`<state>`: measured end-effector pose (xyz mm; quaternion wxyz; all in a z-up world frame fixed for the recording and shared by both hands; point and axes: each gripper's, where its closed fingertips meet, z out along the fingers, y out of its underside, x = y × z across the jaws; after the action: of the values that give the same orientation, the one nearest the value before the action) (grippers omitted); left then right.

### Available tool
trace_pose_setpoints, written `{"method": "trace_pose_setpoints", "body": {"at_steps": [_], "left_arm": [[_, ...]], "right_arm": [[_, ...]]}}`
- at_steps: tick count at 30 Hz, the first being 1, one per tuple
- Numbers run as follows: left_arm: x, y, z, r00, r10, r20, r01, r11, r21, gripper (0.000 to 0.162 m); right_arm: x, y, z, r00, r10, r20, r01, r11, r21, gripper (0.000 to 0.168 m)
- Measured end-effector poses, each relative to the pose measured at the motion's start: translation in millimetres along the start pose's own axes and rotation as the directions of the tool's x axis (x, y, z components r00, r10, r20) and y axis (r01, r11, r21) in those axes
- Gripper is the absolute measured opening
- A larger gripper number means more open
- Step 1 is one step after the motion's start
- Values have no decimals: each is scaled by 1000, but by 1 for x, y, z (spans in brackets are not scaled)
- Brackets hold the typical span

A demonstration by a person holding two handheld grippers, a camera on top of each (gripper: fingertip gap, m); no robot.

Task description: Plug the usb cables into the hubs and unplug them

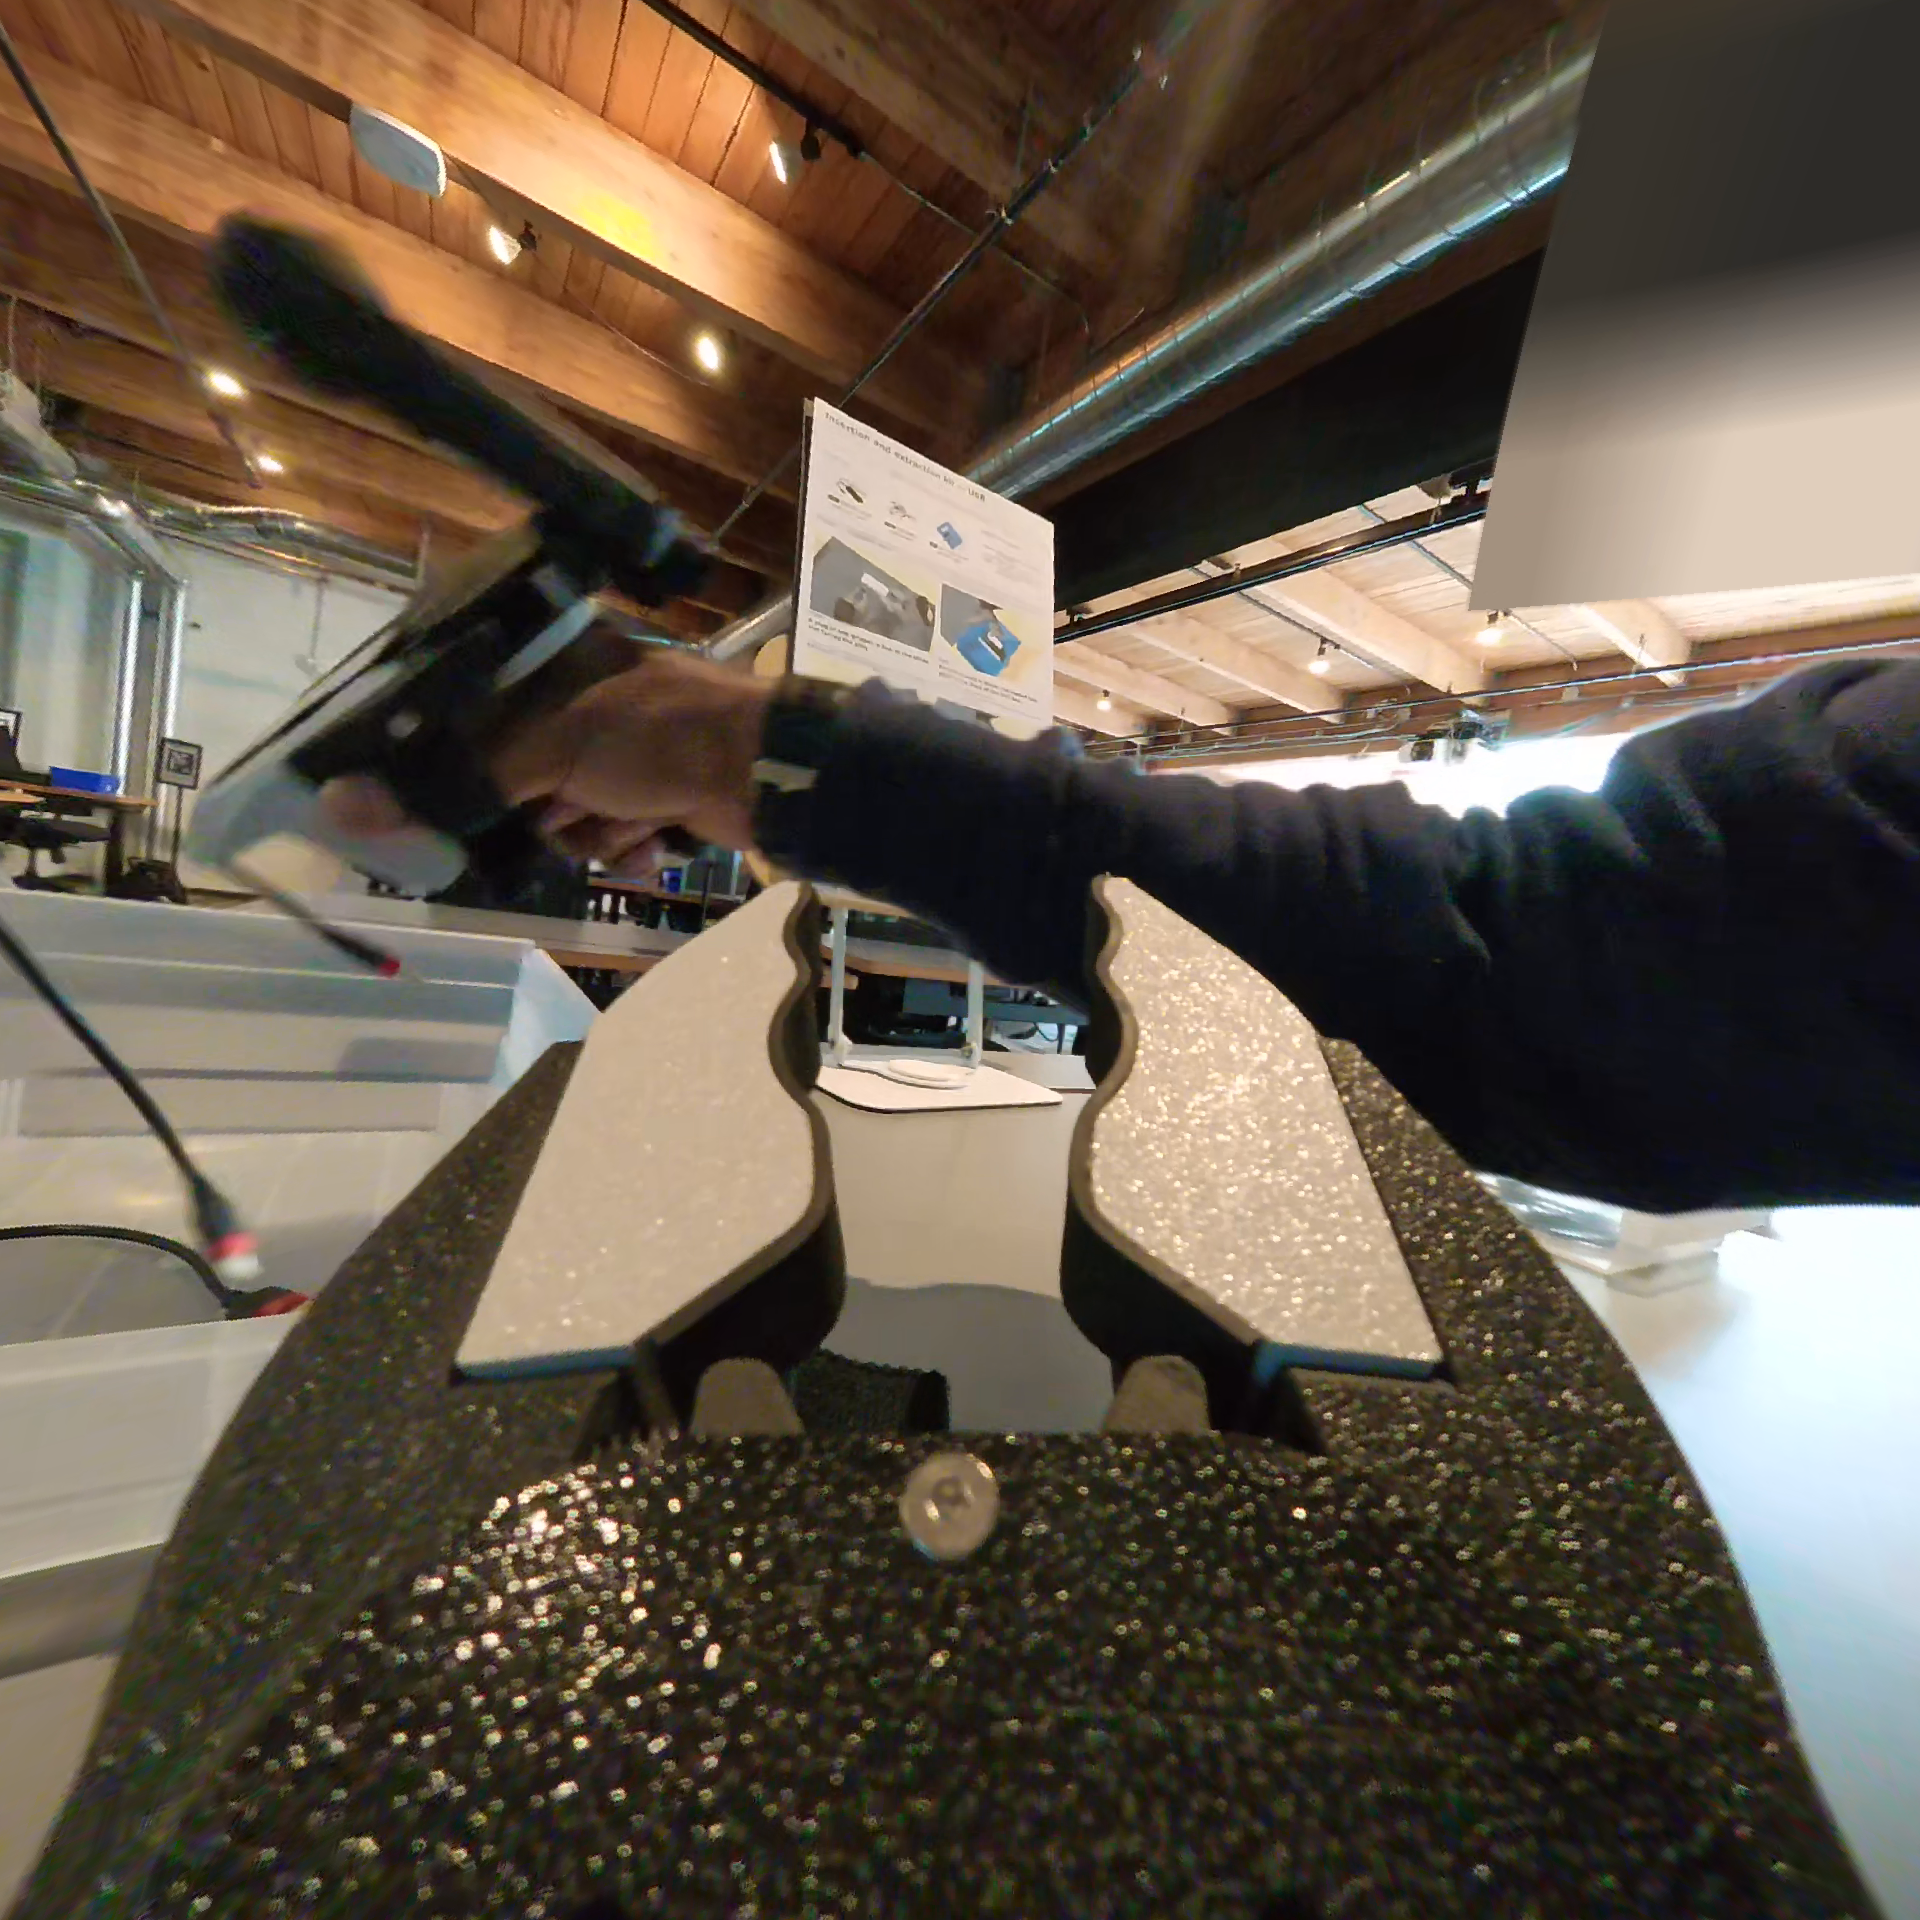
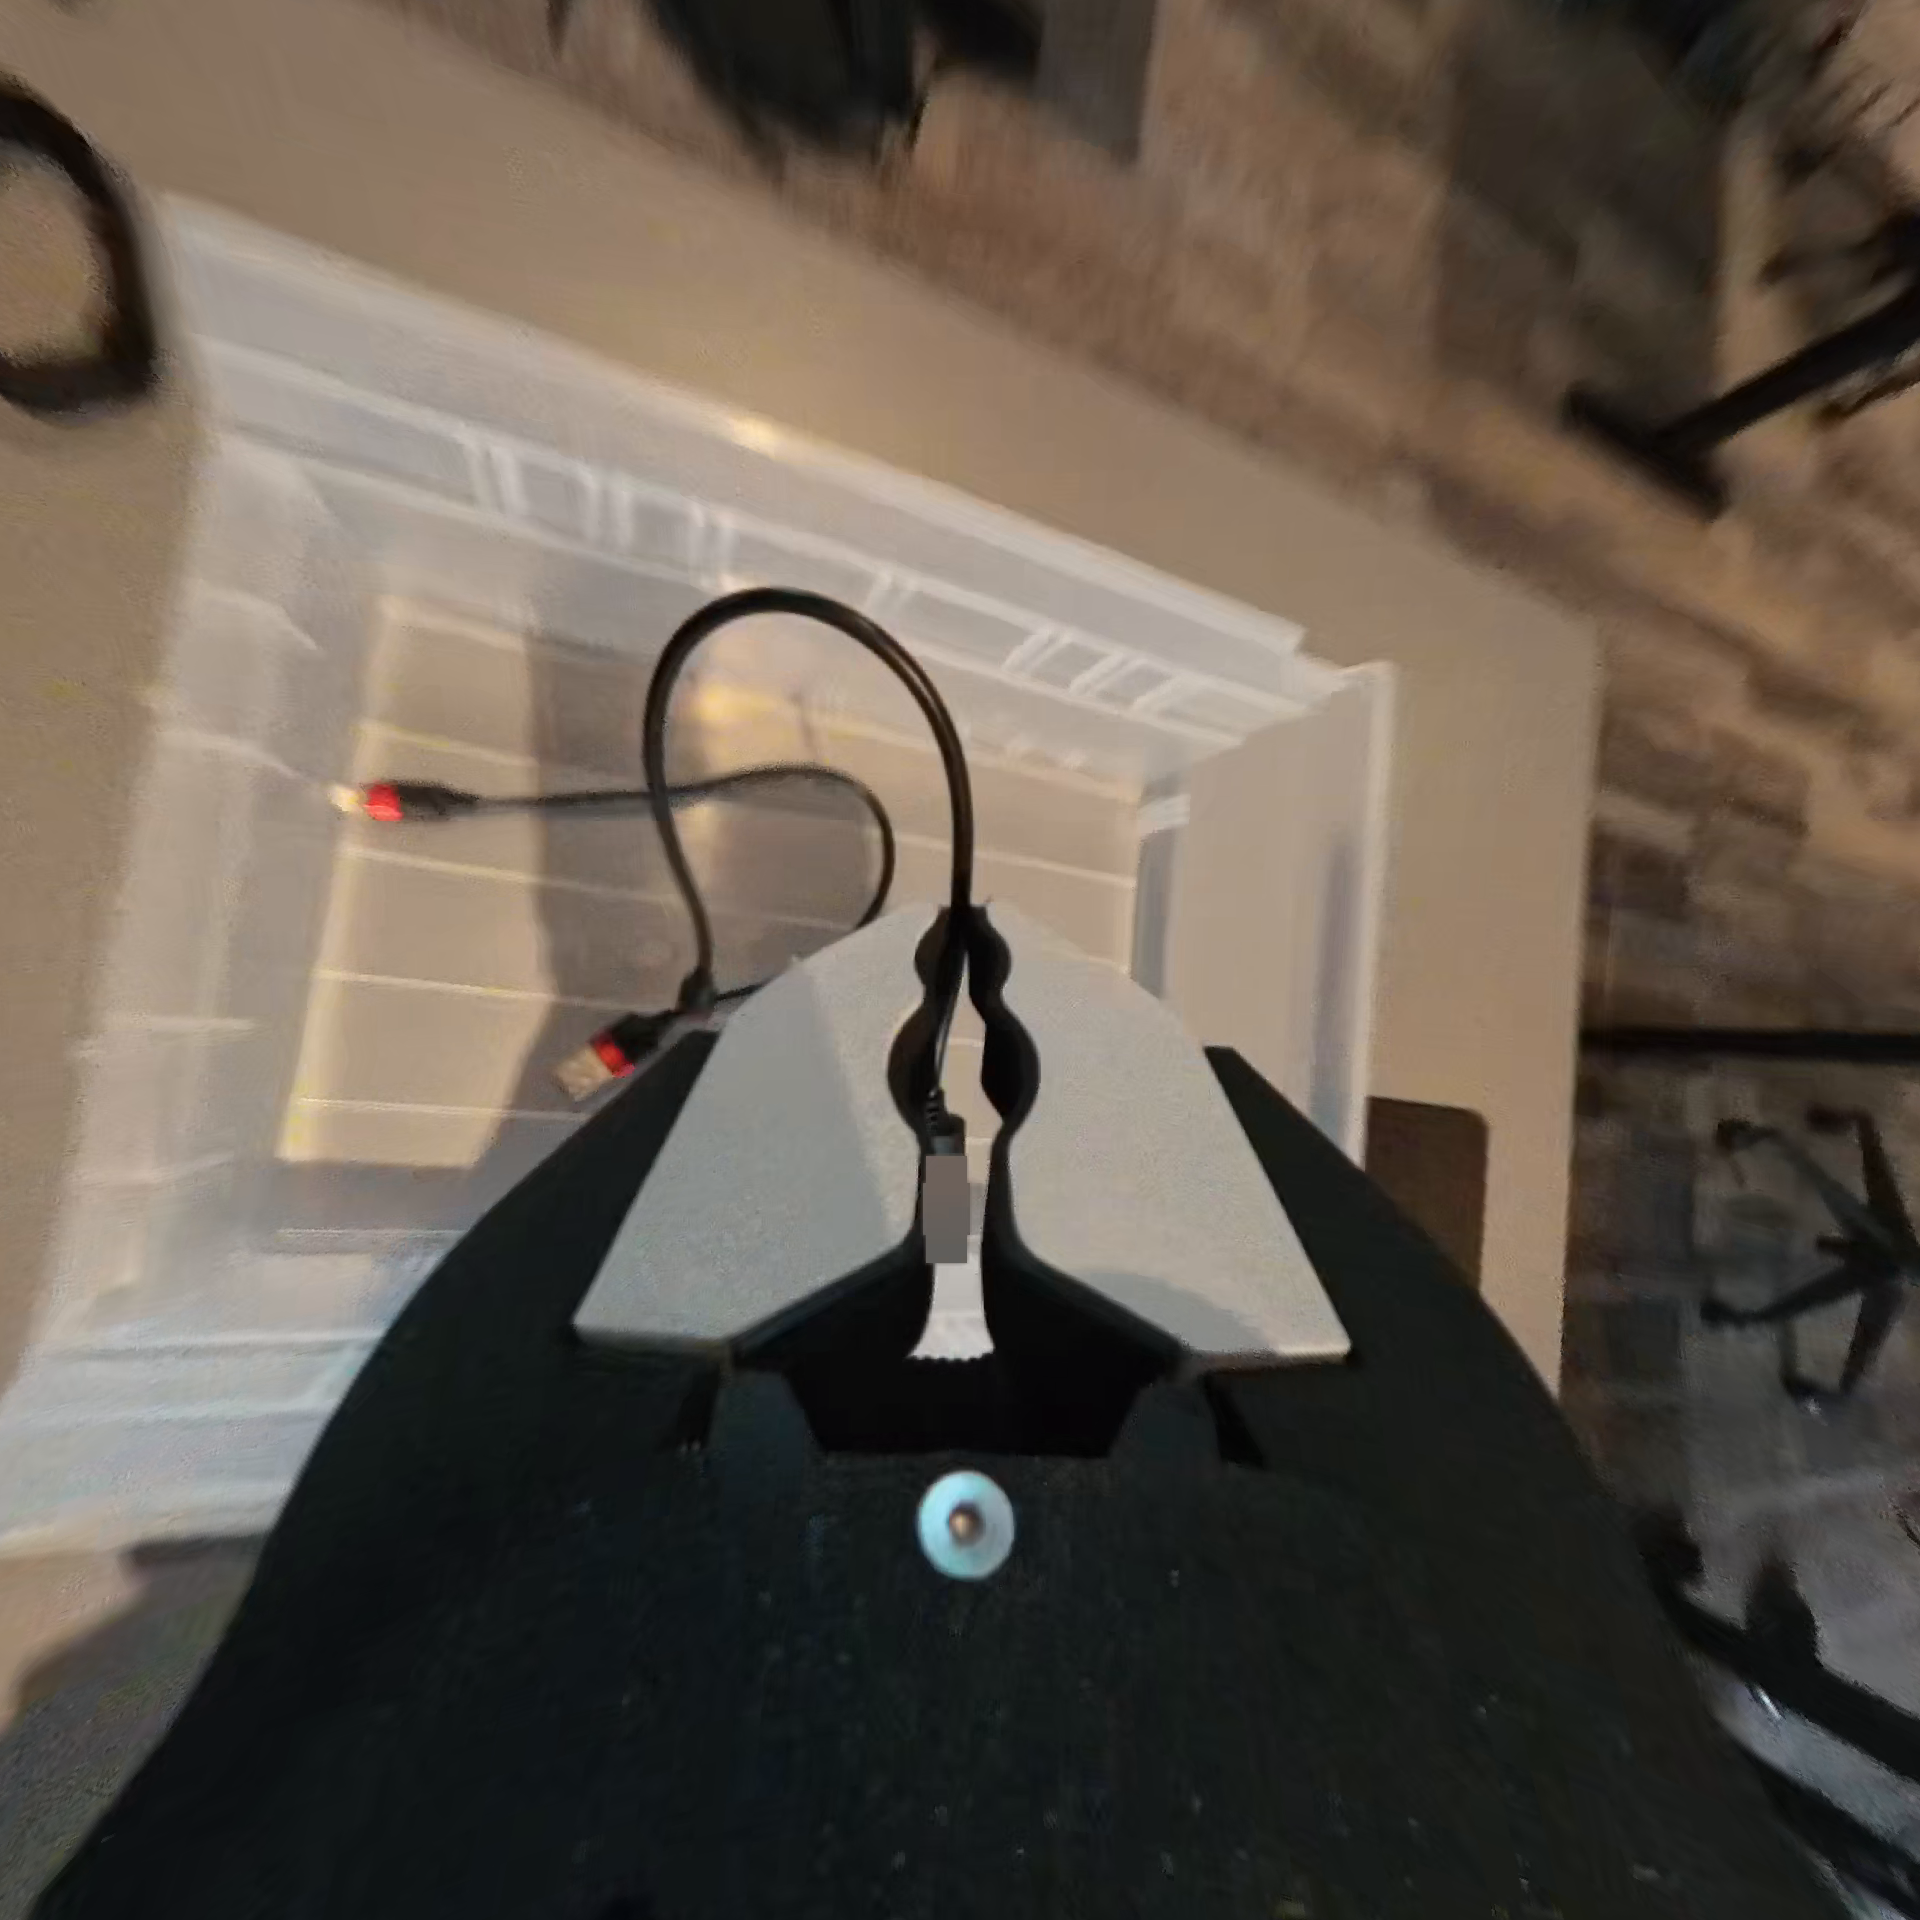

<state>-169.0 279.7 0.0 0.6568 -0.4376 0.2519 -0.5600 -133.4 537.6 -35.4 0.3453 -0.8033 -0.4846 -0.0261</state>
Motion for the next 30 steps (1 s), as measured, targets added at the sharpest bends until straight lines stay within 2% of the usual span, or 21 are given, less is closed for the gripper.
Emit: {"method": "trace_pose_setpoints", "body": {"at_steps": [2,5,8,11,15,19,23,26,30], "left_arm": [[0,1,0,1000,-1,-2,1,1000,-4,47],[1,2,1,1000,0,-4,0,1000,-11,47],[2,3,1,1000,-1,-5,1,1000,-16,47],[3,5,2,1000,1,-10,-1,1000,-26,46],[7,8,5,1000,10,-21,-11,999,-47,46],[7,8,4,1000,0,-22,-1,999,-41,46],[9,10,5,1000,10,-24,-11,999,-52,45],[9,12,8,1000,19,-21,-21,997,-71,45],[5,15,14,999,40,-12,-41,995,-92,45]], "right_arm": [[2,-12,-46,998,39,-56,-29,985,170,2],[4,-8,-122,983,138,-123,-84,925,370,2],[4,18,-202,957,229,-177,-114,860,497,2],[2,60,-284,919,310,-243,-125,815,567,2],[-13,140,-383,848,412,-334,-150,790,594,2],[-34,245,-469,716,537,-446,-216,778,590,2],[-64,347,-541,589,563,-580,-242,807,538,2],[-90,421,-581,499,558,-663,-293,829,477,2],[-129,500,-588,493,509,-705,-370,857,360,2]]}}
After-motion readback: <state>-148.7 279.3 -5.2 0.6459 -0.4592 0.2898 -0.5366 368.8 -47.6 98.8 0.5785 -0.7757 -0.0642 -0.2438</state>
